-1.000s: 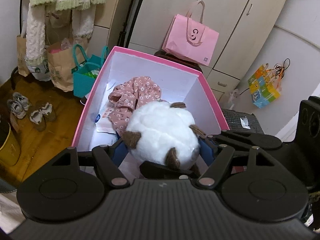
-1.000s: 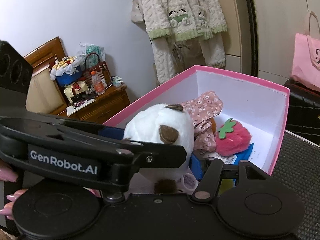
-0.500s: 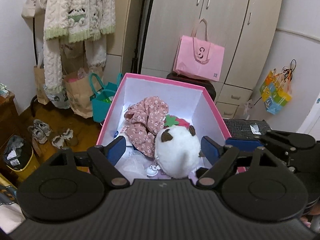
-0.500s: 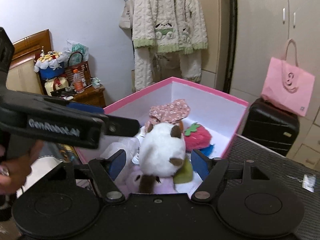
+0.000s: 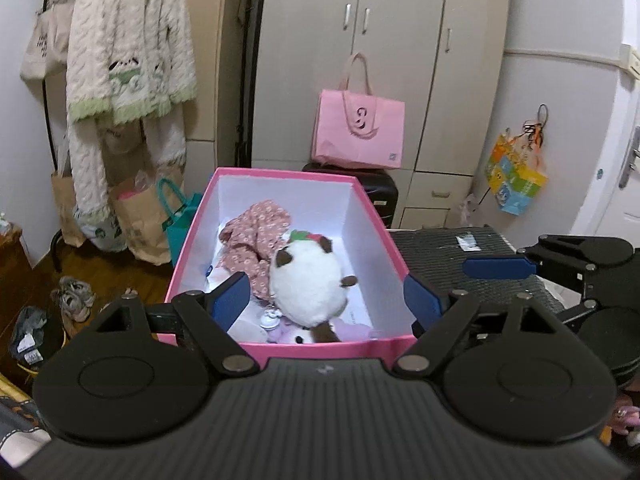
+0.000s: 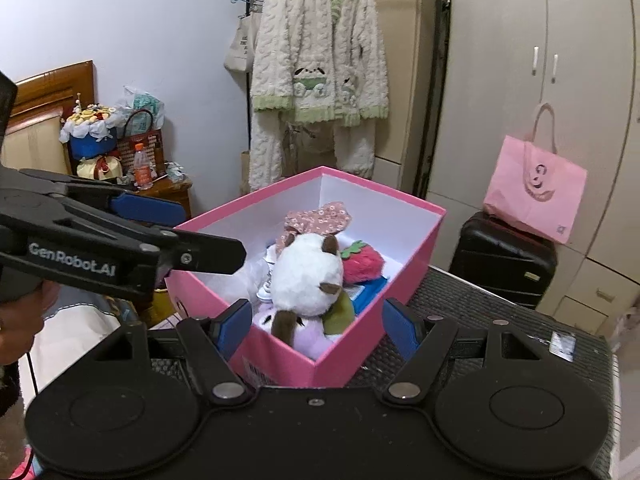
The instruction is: Organize soft objects
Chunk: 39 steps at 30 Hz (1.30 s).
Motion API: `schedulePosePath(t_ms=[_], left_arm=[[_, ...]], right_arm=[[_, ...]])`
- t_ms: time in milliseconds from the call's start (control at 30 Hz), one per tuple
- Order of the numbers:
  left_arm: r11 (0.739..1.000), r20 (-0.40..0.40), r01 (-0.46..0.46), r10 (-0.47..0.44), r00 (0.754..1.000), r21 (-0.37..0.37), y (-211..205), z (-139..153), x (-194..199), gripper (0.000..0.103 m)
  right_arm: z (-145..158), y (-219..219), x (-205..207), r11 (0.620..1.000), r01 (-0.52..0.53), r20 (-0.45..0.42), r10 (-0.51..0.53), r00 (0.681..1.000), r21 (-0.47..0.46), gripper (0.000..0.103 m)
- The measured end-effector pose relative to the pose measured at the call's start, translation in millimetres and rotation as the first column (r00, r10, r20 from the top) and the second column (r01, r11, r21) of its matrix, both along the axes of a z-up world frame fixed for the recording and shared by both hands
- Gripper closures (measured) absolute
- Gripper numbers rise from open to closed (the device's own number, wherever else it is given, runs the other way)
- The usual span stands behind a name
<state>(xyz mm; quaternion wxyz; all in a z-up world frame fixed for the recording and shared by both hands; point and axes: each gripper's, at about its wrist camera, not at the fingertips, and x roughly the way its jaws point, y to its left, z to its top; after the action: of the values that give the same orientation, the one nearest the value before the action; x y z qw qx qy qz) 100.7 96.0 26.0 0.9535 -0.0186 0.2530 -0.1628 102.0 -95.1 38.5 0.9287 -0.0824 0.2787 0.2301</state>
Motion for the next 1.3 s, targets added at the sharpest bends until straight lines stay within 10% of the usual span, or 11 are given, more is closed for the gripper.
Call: schedulePosePath(t_ms=[500, 633, 933, 1300], left_arm=[[0.998, 0.024, 0.044, -0.045, 0.999, 0.051, -16, 7, -39, 0.011], [0.996, 0.01, 0.061, -0.062, 0.998, 0.061, -23, 6, -43, 0.0], [0.994, -0.04, -0.018, 0.022, 0.999, 0.108, -34, -3, -40, 0.0], [0.992, -0.002, -0.059, 0.06, 0.998, 0.112, -42, -3, -55, 0.0]], right_arm=[[13, -29, -47, 0.995, 0.101, 0.046, -0.101, 0.994, -0.006, 0.021], [11, -41, -51, 0.988, 0.155, 0.028, -0.156, 0.987, 0.022, 0.005], [0, -61, -55, 0.913, 0.406, -0.054, -0.404, 0.913, 0.045, 0.002], [5, -65, -83, 0.885, 0.465, -0.029, -0.465, 0.885, 0.021, 0.002]])
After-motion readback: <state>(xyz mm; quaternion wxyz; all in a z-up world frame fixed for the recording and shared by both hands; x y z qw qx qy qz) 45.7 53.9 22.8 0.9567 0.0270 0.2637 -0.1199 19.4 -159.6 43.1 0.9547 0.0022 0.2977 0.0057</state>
